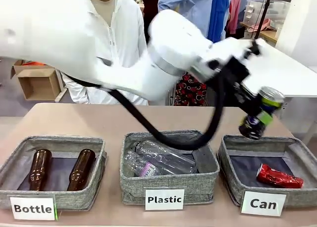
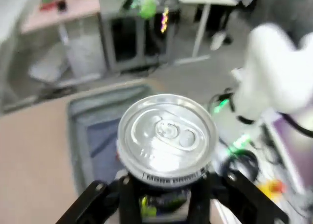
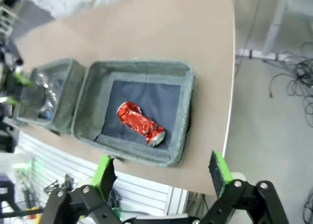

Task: Sort the can waste into the basket.
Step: Pick up the can waste from the table and place it in the right Fabric basket.

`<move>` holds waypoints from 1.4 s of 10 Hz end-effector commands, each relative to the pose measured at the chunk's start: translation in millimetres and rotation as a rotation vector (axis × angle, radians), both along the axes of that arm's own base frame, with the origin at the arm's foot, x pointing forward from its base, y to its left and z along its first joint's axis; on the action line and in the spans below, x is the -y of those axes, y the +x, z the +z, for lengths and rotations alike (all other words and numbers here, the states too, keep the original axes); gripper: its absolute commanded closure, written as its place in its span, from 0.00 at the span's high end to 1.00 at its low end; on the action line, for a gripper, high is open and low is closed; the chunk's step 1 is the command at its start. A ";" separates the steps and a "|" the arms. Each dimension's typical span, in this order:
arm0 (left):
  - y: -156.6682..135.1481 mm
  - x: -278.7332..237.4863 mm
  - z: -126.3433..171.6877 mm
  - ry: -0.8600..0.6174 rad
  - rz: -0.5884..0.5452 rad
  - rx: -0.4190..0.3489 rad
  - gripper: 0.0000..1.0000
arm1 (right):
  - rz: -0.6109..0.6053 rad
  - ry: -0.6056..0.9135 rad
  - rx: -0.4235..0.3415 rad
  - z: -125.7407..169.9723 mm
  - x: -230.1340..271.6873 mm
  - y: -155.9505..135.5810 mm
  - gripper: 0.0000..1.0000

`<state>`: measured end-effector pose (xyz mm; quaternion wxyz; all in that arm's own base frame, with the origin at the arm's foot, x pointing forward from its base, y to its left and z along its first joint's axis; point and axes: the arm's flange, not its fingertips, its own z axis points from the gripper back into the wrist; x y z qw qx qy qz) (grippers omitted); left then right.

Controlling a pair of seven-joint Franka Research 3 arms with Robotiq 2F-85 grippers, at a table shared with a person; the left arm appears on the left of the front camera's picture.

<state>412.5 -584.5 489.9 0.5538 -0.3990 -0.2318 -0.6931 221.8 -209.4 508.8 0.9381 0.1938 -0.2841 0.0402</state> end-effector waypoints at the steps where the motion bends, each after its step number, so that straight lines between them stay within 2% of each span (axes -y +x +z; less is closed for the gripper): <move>1: 38.7 57.9 -1.5 0.150 0.099 0.060 0.37 | 0.070 -0.029 -0.039 -0.1 -25.2 19.1 1.00; 3: 49.0 76.5 -25.4 0.245 0.175 0.183 0.37 | 0.070 -0.029 -0.039 -0.1 -25.2 19.1 1.00; 4: 49.8 80.2 -32.3 0.308 0.117 0.173 0.37 | 0.070 -0.029 -0.039 -0.1 -25.2 19.1 1.00; 5: 30.7 54.0 -38.5 0.171 0.136 0.155 0.37 | 0.070 -0.029 -0.039 -0.1 -25.2 19.1 1.00; 7: 30.7 54.0 -38.5 0.171 0.136 0.155 0.37 | 0.070 -0.029 -0.039 -0.1 -25.2 19.1 1.00; 8: 38.3 60.1 -49.8 0.223 0.140 0.176 0.37 | 0.070 -0.029 -0.039 -0.1 -25.2 19.1 1.00; 9: 35.2 56.2 -50.8 0.197 0.105 0.240 0.37 | 0.070 -0.029 -0.039 -0.1 -25.2 19.1 1.00; 10: 32.2 54.8 -50.5 0.187 0.072 0.233 0.37 | 0.070 -0.029 -0.039 -0.1 -25.2 19.1 1.00; 11: 30.1 55.0 -50.6 0.166 0.049 0.230 0.96 | 0.070 -0.029 -0.039 -0.1 -25.2 19.1 1.00; 12: 29.9 55.3 -50.4 0.161 0.037 0.227 0.96 | 0.070 -0.029 -0.039 -0.1 -25.2 19.1 1.00; 13: 27.5 54.5 -49.1 0.145 0.038 0.215 1.00 | 0.070 -0.029 -0.039 -0.1 -25.2 19.1 1.00; 14: 25.4 52.7 -47.4 0.127 0.041 0.209 0.97 | 0.070 -0.029 -0.039 -0.1 -25.2 19.1 1.00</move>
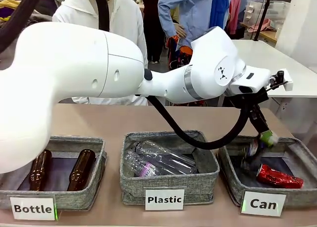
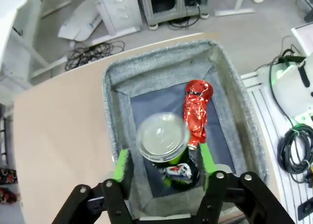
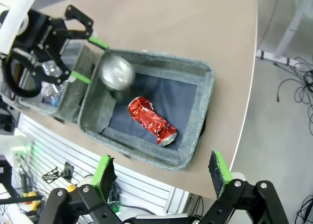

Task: Sort the can waste into the basket.
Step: Pick up the can waste from the table and place it in the right Fabric basket.

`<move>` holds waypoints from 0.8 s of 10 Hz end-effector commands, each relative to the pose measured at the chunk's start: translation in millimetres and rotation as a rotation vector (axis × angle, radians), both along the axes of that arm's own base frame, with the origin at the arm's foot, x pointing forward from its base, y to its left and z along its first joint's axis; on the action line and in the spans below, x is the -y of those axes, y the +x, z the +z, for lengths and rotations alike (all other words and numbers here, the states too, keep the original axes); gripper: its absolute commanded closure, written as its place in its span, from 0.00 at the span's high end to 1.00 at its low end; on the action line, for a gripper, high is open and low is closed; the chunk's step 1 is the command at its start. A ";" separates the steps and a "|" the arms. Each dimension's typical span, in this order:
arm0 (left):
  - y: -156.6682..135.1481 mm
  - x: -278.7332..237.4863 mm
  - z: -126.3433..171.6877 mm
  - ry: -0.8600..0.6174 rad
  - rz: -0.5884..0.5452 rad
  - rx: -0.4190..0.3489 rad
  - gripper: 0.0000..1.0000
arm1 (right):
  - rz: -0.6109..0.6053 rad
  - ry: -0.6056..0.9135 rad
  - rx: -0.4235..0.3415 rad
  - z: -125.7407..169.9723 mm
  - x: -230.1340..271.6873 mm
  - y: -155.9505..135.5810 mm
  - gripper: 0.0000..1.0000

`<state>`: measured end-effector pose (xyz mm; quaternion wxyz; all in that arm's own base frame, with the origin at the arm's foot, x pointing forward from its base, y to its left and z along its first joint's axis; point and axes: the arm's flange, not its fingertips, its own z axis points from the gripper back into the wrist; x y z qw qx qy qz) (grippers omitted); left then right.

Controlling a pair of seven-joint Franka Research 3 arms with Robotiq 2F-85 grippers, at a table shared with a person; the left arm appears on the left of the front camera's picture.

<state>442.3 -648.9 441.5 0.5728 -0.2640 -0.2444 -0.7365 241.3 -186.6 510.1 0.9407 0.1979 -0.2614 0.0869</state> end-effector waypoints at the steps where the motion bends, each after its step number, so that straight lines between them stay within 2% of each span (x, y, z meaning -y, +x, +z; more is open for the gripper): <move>1: -5.0 -14.1 1.5 -0.044 -0.016 -0.017 1.00 | -0.028 -0.009 -0.012 -1.4 -2.5 -0.4 1.00; 5: -16.0 -42.7 17.0 -0.105 -0.056 -0.037 1.00 | -0.028 -0.009 -0.012 -1.4 -2.5 -0.4 1.00; 6: -20.2 -65.5 22.5 -0.122 -0.093 -0.110 1.00 | -0.028 -0.009 -0.012 -1.4 -2.5 -0.4 1.00; 8: -29.0 -129.0 28.8 -0.160 -0.101 -0.130 1.00 | -0.028 -0.009 -0.012 -1.4 -2.5 -0.4 1.00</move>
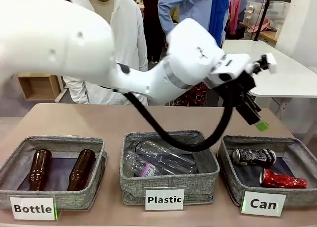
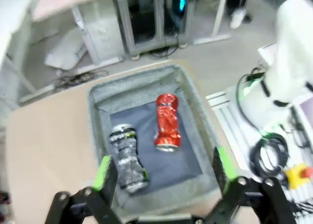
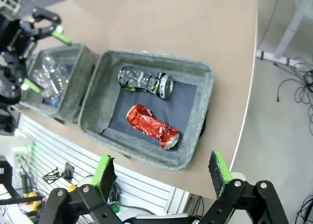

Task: Sort the can waste into the basket.
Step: Pick up the can waste from the table and place it in the right Fabric basket.

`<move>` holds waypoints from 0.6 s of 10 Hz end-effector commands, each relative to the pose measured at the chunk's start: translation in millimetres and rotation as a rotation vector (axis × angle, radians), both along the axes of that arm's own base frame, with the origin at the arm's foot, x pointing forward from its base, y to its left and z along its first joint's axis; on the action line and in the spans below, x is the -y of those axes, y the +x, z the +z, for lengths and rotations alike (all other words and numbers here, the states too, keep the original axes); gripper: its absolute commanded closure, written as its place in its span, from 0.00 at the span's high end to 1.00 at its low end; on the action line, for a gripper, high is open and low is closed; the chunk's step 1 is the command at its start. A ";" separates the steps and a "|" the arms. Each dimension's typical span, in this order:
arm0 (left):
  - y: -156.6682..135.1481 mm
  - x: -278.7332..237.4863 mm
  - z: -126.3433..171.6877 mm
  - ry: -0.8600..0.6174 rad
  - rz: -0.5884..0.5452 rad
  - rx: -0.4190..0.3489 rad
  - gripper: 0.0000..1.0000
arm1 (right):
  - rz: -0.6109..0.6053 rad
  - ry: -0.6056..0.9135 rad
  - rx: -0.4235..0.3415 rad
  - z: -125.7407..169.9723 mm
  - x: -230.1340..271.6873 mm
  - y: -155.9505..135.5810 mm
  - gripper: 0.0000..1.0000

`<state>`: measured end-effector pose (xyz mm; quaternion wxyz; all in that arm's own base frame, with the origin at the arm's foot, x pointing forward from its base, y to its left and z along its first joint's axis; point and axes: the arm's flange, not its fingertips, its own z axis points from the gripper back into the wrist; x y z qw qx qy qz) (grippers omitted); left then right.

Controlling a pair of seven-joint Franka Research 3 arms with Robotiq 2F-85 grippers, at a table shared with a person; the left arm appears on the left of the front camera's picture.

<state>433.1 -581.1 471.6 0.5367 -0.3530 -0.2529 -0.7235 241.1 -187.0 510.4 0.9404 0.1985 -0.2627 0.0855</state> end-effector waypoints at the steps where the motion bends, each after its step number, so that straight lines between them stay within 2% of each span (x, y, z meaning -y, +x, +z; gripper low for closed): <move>1: -21.6 -101.4 3.9 -0.050 0.010 -0.047 1.00 | 0.000 0.000 -0.001 -0.2 0.0 0.1 1.00; 2: -28.6 -148.5 10.9 -0.143 0.014 -0.073 1.00 | 0.056 0.018 -0.042 4.1 -10.9 27.2 1.00; 3: -33.1 -189.8 13.4 -0.207 0.083 -0.054 1.00 | 0.095 0.053 -0.075 10.3 -28.9 55.2 1.00; 5: -33.5 -280.9 7.9 -0.318 0.305 -0.074 1.00 | 0.098 0.071 -0.150 12.2 -80.7 113.6 1.00; 6: -37.8 -334.7 -1.3 -0.378 0.423 -0.161 1.00 | 0.103 0.077 -0.201 7.1 -112.7 144.2 1.00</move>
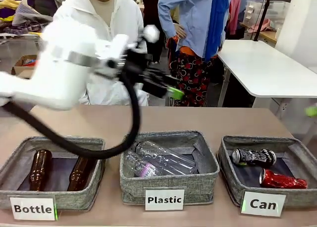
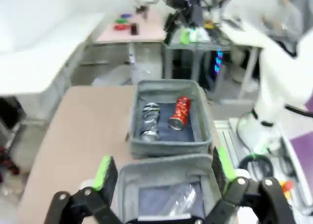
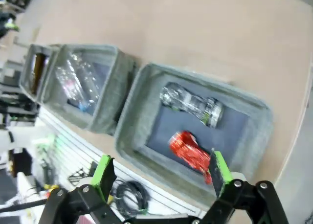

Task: Sort the can waste into the basket.
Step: Pick up the can waste from the table and place it in the right Fabric basket.

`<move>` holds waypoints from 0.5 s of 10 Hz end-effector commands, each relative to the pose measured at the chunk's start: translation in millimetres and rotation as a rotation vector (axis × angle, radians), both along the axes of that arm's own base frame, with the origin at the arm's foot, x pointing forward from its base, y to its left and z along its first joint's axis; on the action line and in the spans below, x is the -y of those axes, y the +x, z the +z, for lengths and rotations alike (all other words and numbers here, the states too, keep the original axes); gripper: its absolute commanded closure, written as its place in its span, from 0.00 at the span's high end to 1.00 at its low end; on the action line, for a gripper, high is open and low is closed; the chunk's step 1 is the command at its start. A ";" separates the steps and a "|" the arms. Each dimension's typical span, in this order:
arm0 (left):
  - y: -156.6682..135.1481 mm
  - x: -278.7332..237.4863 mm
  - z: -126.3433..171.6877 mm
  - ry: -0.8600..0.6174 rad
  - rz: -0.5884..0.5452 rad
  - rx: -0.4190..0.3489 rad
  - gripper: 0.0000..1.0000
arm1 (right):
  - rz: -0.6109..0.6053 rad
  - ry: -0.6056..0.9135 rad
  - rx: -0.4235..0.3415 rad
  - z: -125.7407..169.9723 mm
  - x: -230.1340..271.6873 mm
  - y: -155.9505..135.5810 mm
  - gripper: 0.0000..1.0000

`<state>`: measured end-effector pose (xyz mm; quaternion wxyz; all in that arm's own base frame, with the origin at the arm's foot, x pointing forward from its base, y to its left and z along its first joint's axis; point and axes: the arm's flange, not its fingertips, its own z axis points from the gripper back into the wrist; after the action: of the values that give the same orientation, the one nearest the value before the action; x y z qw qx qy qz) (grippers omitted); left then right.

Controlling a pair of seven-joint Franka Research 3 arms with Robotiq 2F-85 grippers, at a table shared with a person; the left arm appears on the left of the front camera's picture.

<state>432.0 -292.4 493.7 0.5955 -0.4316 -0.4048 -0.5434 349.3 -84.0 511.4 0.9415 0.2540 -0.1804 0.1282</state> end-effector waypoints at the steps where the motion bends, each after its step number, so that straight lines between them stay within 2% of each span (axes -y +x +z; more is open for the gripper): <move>1: -42.5 -94.2 -30.8 -0.110 0.178 -0.155 1.00 | -0.029 0.039 -0.092 0.5 -40.8 59.5 1.00; 3: -44.8 -178.0 -55.5 -0.335 0.213 -0.445 1.00 | -0.017 0.175 -0.136 -17.5 -93.8 105.6 1.00; 4: -45.2 -213.3 -73.0 -0.402 0.285 -0.635 1.00 | -0.034 0.291 -0.149 -29.8 -118.6 124.5 1.00; 5: -39.1 -237.3 -92.1 -0.402 0.336 -0.728 1.00 | -0.050 0.448 -0.135 -37.6 -132.9 141.4 1.00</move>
<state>382.5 -64.9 403.9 0.6633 -0.6188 -0.3555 -0.2255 472.3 46.4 473.4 0.9072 0.3982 -0.1174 0.0685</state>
